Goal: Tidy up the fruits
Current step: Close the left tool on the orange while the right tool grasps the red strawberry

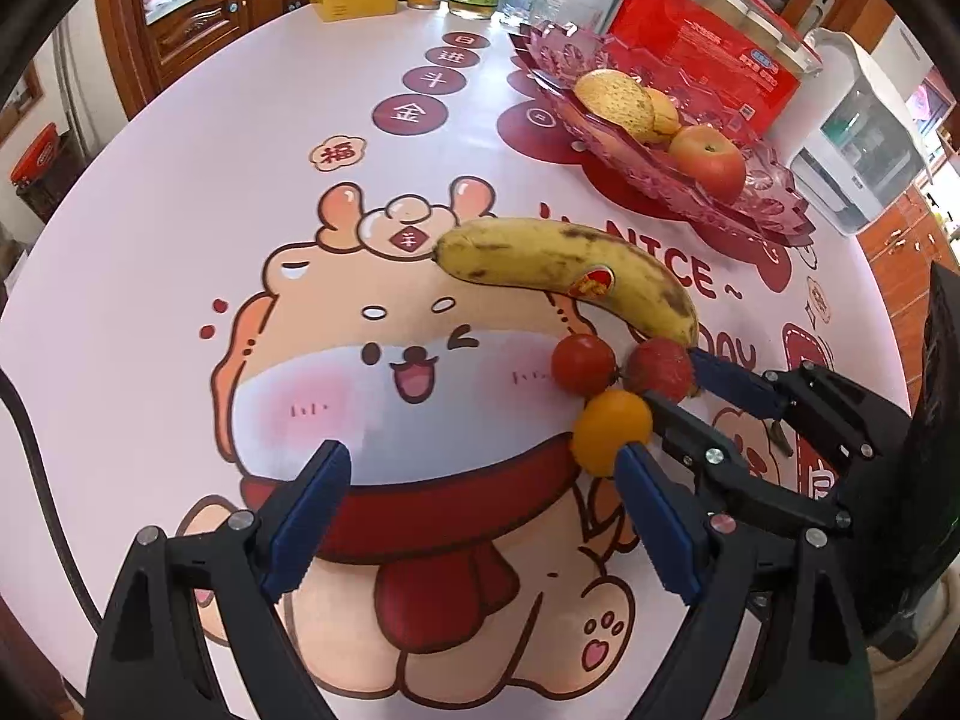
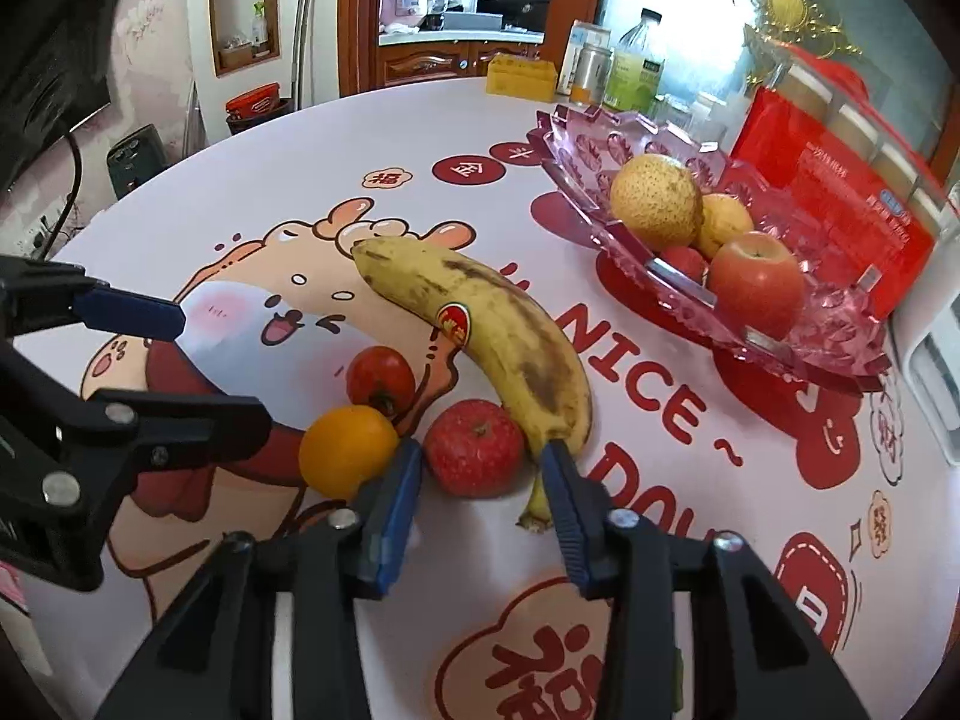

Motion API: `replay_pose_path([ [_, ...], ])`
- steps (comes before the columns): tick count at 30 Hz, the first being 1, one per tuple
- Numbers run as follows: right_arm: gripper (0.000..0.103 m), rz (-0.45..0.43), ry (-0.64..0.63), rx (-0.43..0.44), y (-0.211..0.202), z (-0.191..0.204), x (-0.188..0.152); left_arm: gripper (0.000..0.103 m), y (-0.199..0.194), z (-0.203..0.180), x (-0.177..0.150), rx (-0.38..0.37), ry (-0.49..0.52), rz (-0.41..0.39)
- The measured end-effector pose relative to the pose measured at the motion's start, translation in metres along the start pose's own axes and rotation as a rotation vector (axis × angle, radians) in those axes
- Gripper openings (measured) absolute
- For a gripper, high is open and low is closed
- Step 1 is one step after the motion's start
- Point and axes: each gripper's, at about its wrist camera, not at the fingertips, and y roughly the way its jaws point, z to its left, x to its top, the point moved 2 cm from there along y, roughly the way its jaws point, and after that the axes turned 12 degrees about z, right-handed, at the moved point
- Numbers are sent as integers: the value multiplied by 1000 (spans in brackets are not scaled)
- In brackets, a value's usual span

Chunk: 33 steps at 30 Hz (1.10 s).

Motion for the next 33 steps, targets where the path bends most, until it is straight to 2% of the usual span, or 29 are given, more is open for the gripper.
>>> replay_pose_path([
  [4, 33, 6, 67, 68, -8, -10, -8, 89, 5, -8, 0, -8, 32, 19],
  [12, 33, 2, 98, 51, -25, -18, -28, 89, 17, -33, 4, -57, 71, 55],
  [13, 33, 0, 110, 54, -27, -20, -31, 87, 18, -36, 4, -60, 77, 58],
  [15, 33, 1, 137, 61, -30, -25, -35, 76, 22, -44, 6, -68, 86, 71],
  [16, 33, 2, 149, 61, -31, -28, -37, 65, 25, -48, 7, -79, 88, 81],
  [17, 33, 3, 161, 64, -32, -30, -39, 59, 28, -51, 8, -90, 88, 94],
  [24, 33, 3, 207, 71, -36, -40, -51, 57, 32, -65, 12, -68, 75, 88],
  [27, 33, 2, 214, 75, -37, -40, -52, 40, 33, -70, 12, -38, 78, 81],
  [28, 33, 1, 216, 76, -37, -40, -52, 31, 33, -71, 12, -26, 82, 81],
  [33, 33, 4, 227, 88, -39, -40, -57, 30, 34, -76, 9, 2, 100, 82],
])
